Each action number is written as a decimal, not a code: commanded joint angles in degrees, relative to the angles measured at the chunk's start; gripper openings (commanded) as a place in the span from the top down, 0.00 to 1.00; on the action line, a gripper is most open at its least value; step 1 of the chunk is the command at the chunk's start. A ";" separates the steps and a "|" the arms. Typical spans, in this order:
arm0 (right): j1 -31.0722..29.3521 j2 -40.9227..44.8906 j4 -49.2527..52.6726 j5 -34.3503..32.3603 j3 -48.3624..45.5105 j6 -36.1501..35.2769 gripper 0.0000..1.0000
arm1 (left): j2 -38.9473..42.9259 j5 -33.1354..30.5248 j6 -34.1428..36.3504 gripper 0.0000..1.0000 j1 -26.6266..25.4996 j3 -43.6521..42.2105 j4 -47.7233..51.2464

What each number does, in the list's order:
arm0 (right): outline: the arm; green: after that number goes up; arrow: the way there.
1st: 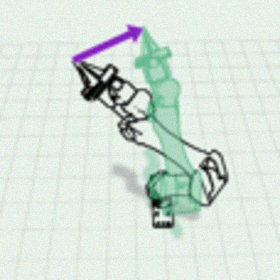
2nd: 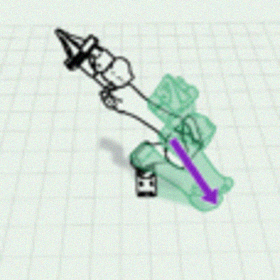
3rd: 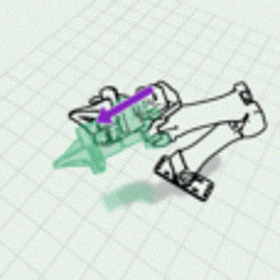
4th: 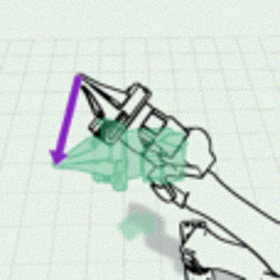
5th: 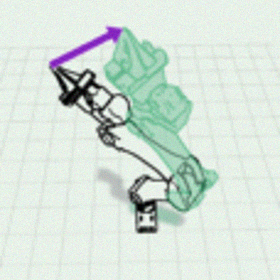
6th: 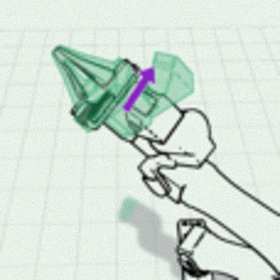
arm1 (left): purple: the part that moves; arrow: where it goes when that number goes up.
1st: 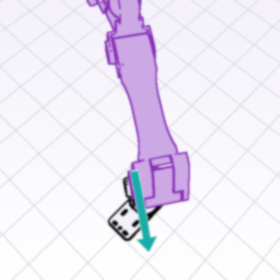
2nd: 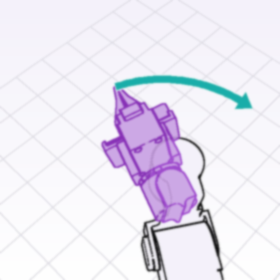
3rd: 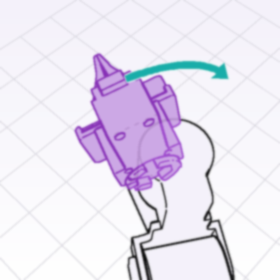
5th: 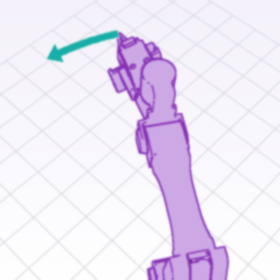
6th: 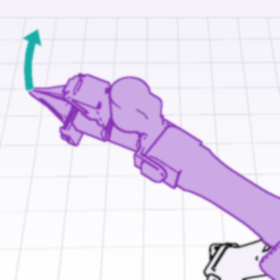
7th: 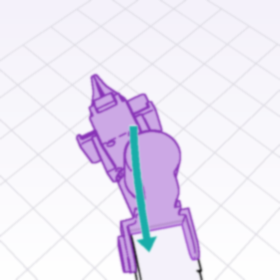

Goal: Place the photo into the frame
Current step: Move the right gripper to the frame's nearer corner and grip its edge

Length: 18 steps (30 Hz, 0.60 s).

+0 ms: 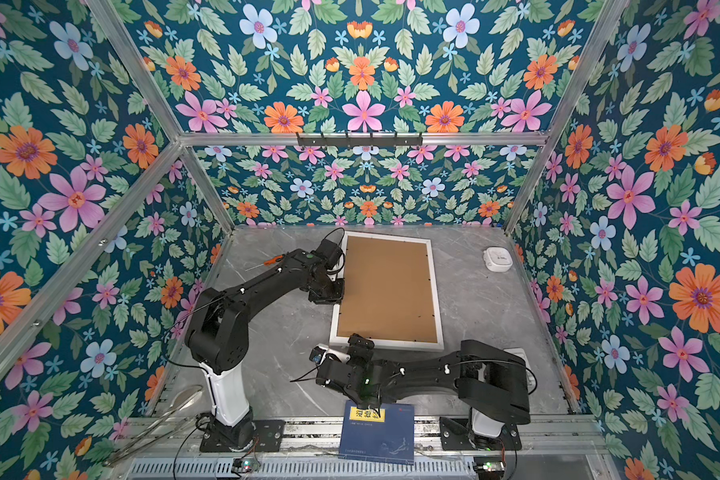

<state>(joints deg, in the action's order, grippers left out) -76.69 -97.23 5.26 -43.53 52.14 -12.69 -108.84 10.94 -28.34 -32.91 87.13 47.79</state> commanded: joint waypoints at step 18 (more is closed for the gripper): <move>0.38 -16.20 -32.67 -13.75 -2.48 -17.81 0.26 | 1.79 3.12 0.30 0.86 0.20 -1.79 -0.43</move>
<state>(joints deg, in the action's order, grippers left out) -76.49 -112.81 -23.46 -55.94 49.89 -28.60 -107.46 13.76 -28.32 -32.77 85.54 47.11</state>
